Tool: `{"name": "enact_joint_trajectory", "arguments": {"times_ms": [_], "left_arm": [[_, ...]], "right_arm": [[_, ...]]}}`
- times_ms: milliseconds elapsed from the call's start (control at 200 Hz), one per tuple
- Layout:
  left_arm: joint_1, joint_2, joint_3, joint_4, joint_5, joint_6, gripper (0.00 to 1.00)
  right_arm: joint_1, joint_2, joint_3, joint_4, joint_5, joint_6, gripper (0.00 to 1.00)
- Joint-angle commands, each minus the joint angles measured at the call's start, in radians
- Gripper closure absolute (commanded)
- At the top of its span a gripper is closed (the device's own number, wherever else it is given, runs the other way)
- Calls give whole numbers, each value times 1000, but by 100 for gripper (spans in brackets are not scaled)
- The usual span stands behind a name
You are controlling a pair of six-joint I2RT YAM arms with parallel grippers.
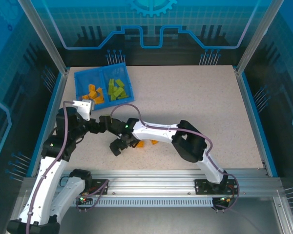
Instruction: Sort the legos into containers by color
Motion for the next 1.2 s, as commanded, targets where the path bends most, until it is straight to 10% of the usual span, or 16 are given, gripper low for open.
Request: {"name": "enact_joint_trajectory", "arguments": {"times_ms": [0, 425, 795, 1196], "left_arm": [[-5, 4, -9, 11, 47, 35, 1], [-4, -32, -20, 14, 18, 57, 1], [-4, -166, -52, 59, -29, 40, 1], [-2, -166, -58, 62, -171, -116, 1]], "right_arm": [[15, 62, 81, -54, 48, 6, 0], [21, 109, 83, -63, 97, 43, 39], [-88, -228, -65, 128, 65, -33, 46], [-290, 96, 551, 109, 114, -54, 48]]}}
